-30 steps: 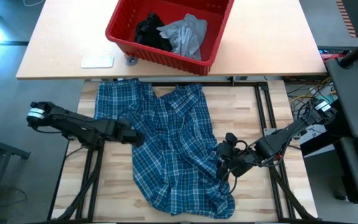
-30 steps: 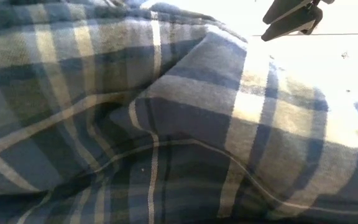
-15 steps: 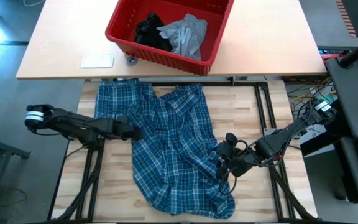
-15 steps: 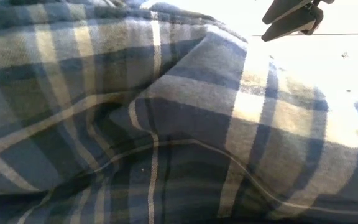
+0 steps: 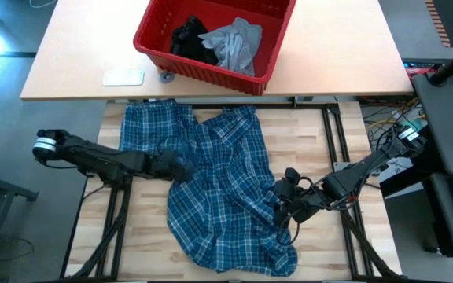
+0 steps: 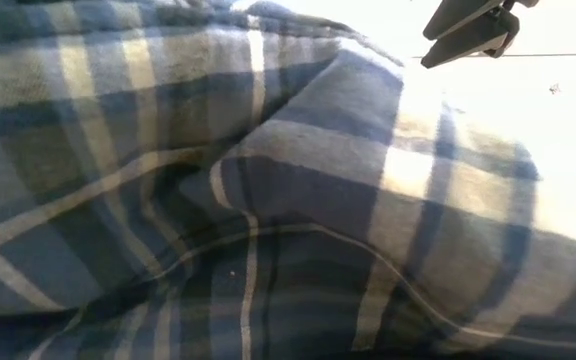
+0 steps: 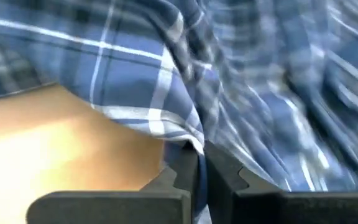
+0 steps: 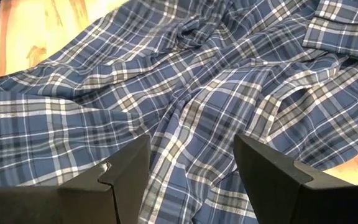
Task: Fold Laundry from Bin
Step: Fold the blue patterned long sleeve shirt
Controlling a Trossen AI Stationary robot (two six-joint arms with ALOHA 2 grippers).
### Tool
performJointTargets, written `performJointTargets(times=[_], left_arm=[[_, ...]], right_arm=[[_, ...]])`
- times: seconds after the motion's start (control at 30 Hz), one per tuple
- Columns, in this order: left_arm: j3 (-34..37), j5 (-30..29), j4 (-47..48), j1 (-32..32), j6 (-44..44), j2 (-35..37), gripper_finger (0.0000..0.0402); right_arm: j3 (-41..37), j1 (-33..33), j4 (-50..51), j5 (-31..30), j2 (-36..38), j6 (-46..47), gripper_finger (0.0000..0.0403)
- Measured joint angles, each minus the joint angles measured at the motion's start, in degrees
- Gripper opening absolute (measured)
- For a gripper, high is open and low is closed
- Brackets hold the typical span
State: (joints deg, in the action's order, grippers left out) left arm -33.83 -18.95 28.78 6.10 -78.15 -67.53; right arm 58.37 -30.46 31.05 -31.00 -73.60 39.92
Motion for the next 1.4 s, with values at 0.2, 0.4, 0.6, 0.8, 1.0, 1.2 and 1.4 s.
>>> performJointTargets(times=[0.2,0.4,0.6,0.8,1.0,1.2,1.4], left_arm=[[-20.75,-4.38,37.78,15.83,-9.38,1.93,0.0001],[-38.42,-3.48,61.50,30.43,-27.17,-1.40,0.0000],[-45.33,-1.62,61.26,35.05,-32.60,-5.01,0.0000],[-54.48,1.49,61.34,37.62,-32.23,-11.18,0.0000],[-60.63,11.37,61.28,37.40,-28.72,-16.52,0.0000],[-67.86,5.19,59.79,33.04,-22.27,-21.56,0.0000],[-76.09,-11.25,61.06,19.18,-11.95,-25.10,0.0000]], right_arm=[[0.00,-0.02,0.00,1.00,0.00,-0.17,0.0226],[0.00,-0.02,-0.03,1.07,0.00,-3.39,0.0226],[0.00,-0.06,-0.37,2.21,0.00,-3.85,0.0226],[-0.02,-2.03,-1.90,4.67,-0.81,-3.98,0.0226],[-0.02,-5.67,-6.07,6.11,-5.99,-4.77,0.0226],[1.22,-9.93,-10.44,7.51,-12.33,-1.79,0.0226],[9.41,-13.45,-3.17,4.58,-15.18,-0.07,0.0226]])
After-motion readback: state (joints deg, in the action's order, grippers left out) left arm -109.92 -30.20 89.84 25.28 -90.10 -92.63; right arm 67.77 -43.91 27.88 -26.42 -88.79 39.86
